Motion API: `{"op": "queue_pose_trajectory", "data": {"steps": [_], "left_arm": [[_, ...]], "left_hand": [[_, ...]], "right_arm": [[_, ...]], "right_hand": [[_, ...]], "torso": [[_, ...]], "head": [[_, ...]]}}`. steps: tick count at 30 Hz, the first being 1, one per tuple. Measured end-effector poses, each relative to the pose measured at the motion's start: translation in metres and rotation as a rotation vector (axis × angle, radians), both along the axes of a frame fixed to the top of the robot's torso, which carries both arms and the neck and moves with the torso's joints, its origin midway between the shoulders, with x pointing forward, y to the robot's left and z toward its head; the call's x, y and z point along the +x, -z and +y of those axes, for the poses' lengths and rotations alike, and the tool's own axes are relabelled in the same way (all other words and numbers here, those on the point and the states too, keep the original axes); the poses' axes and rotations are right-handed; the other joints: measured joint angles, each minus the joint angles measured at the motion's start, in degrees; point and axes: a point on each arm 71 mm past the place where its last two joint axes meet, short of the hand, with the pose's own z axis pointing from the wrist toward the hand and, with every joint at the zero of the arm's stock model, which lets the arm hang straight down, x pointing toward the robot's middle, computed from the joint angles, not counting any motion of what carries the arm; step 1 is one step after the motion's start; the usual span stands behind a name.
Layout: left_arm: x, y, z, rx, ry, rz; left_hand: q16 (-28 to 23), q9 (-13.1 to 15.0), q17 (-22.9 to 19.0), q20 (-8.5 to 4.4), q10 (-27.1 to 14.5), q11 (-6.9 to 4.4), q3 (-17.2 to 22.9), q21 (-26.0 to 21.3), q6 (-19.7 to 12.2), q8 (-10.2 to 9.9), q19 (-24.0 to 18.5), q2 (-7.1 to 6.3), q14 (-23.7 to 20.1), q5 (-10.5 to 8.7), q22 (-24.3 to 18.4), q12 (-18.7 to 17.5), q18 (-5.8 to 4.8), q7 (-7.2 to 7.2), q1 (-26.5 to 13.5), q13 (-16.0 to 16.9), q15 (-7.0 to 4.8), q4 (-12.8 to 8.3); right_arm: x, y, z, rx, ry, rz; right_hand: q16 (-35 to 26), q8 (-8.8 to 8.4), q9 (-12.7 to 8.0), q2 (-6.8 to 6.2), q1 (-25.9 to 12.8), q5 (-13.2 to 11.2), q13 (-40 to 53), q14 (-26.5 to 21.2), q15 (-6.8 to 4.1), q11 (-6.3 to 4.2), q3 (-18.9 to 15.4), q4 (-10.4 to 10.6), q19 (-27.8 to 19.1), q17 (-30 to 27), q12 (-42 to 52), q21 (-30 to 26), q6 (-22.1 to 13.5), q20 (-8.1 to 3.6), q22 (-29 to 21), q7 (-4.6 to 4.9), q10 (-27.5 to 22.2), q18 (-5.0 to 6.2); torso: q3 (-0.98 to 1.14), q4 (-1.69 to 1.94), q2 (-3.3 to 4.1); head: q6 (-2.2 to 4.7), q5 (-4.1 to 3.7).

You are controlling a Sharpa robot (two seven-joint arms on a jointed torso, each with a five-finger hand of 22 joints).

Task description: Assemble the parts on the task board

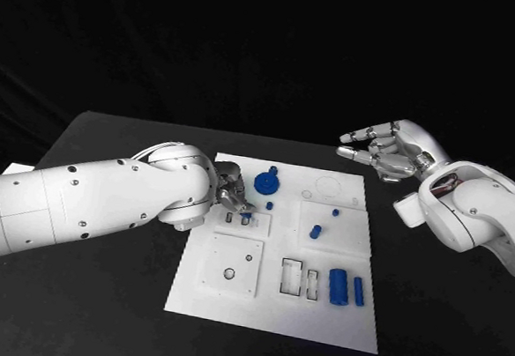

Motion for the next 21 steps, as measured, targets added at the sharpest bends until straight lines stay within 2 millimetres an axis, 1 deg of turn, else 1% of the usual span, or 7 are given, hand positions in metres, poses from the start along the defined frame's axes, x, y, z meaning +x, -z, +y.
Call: {"op": "queue_pose_trajectory", "data": {"steps": [5, 15, 16, 21], "left_arm": [[-0.0005, 0.0022, -0.0023, 0.016, 0.005, -0.028], [-0.0010, 0.0051, -0.0014, 0.067, 0.028, -0.035], [-0.0012, 0.0051, -0.0015, 0.071, 0.032, -0.032], [-0.0016, 0.0047, -0.0020, 0.091, 0.050, -0.023]], "left_hand": [[0.00, -0.02, 0.00, 0.00, 0.00, 0.00, 0.07, 0.00, 0.00, 0.00, 0.00, -0.07, 0.00, -0.01, 0.00, 0.00, 0.00, 0.02, -0.07, 0.13, 0.00, -0.07], [0.00, -0.06, -0.01, 0.00, 0.00, 0.00, 0.28, 0.00, -0.06, -0.02, 0.00, -0.14, 0.00, -0.08, 0.00, 0.00, 0.01, 0.12, -0.16, -0.19, 0.00, -0.28], [0.00, -0.06, -0.01, 0.00, 0.00, 0.00, 0.28, 0.00, -0.04, -0.02, 0.00, -0.22, 0.00, -0.08, 0.00, 0.00, 0.01, 0.10, -0.23, -0.24, 0.00, -0.28], [0.00, -0.07, -0.01, 0.00, 0.00, 0.00, 0.72, 0.00, 0.24, -0.02, 0.00, -0.67, 0.00, -0.08, 0.00, 0.00, 0.00, 0.00, -0.68, -0.24, 0.00, -0.72]], "right_arm": [[0.0001, 0.0002, -0.0004, 0.001, 0.001, 0.001], [0.0002, 0.0006, -0.0009, 0.004, 0.003, 0.004], [0.0002, 0.0006, -0.0009, 0.004, 0.003, 0.004], [0.0003, 0.0007, -0.0008, 0.005, 0.003, 0.005]], "right_hand": [[0.00, 0.00, 0.05, 0.00, 0.00, 0.00, 0.00, 0.00, 0.00, 0.00, 0.00, 0.00, 0.00, 0.00, 0.00, 0.00, 0.00, 0.00, 0.00, 0.00, 0.00, 0.00], [0.00, 0.00, 0.04, 0.04, -0.04, 0.00, 0.00, 0.00, 0.00, 0.00, -0.20, 0.20, 0.00, 0.00, 0.00, 0.00, 0.00, 0.00, -0.06, 0.00, 0.00, 0.00], [0.00, 0.00, 0.04, 0.24, -0.24, 0.00, 0.00, 0.00, 0.00, 0.00, -0.24, 0.24, 0.00, 0.00, 0.00, 0.00, 0.00, 0.00, -0.06, 0.00, 0.00, 0.00], [0.00, 0.00, 0.04, 0.24, -0.24, 0.00, 0.00, 0.00, 0.00, 0.00, -0.24, 0.24, 0.00, 0.00, 0.00, 0.00, 0.00, 0.00, -0.06, 0.00, 0.00, 0.00]], "torso": [[-0.01, -0.07, 0.01], [0.00, -0.09, 0.07], [0.00, -0.10, 0.07], [0.02, -0.14, 0.09]], "head": [[0.04, 0.05], [-0.13, -0.01], [-0.13, 0.03], [-0.15, 0.08]]}}
